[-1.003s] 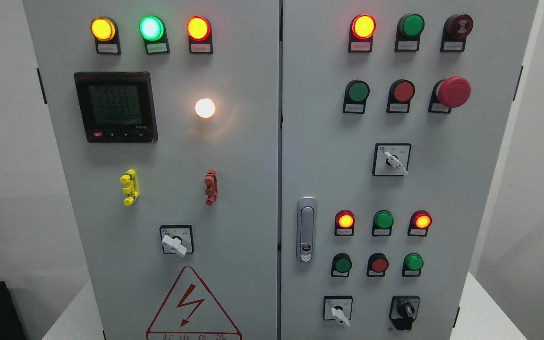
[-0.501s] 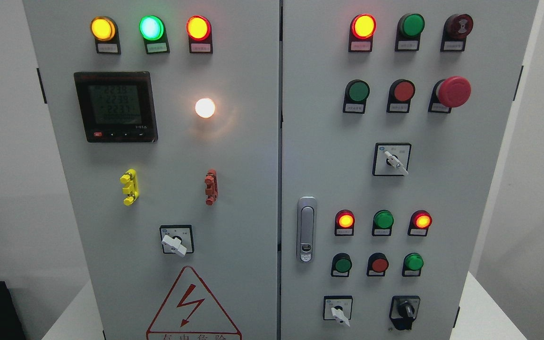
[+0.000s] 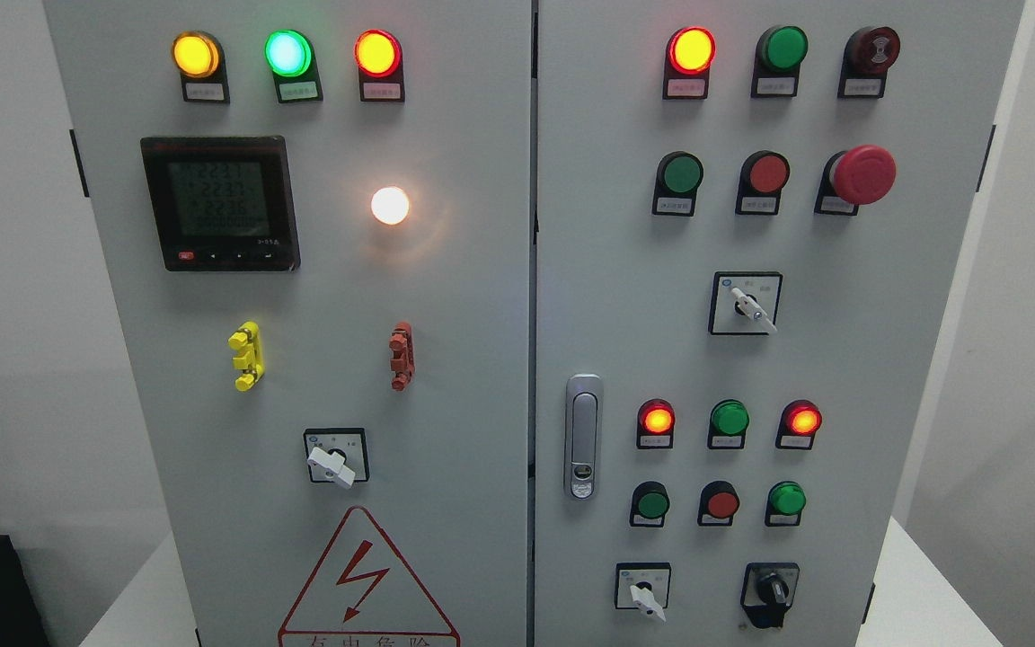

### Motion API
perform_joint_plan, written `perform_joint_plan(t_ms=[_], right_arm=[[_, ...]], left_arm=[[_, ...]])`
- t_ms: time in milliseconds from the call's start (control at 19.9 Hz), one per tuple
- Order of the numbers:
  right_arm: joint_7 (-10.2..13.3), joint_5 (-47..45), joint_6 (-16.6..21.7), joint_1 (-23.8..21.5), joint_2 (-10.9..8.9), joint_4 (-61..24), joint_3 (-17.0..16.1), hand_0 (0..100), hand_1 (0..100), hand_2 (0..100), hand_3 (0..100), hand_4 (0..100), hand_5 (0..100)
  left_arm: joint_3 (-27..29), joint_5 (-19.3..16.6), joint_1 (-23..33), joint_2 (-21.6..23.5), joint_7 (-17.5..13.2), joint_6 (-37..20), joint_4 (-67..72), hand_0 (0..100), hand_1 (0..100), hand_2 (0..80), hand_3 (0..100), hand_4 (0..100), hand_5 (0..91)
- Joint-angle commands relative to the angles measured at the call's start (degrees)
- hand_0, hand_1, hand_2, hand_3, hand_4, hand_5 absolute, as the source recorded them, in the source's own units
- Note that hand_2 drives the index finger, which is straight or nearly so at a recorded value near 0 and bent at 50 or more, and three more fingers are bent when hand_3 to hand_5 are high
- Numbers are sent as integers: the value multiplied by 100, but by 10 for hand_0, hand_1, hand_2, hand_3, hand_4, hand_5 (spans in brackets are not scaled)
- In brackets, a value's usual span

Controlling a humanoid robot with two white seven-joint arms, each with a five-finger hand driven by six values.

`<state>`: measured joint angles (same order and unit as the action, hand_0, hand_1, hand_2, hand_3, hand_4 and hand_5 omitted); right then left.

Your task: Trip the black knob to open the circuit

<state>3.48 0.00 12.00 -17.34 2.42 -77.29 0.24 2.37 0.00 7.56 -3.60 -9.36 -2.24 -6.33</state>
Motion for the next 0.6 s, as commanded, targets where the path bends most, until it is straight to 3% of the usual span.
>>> perform_joint_plan(t_ms=[0,301,552], right_arm=[[29,-53,4,-121,12,-1454,134,0,0,0,719,618,510],[29,-44,4,-226,12,-1939,266,0,0,0,840,754,710],[29,-44,-5,-200,4,-2158,266,0,0,0,937,829,821]], left_arm=[[0,-132,0,0,-5,-5,0,120,389,0,0,0,0],[0,-132,0,0,-5,-5,0,120,389,0,0,0,0],[0,-132,0,0,-5,4,0,120,389,0,0,0,0]])
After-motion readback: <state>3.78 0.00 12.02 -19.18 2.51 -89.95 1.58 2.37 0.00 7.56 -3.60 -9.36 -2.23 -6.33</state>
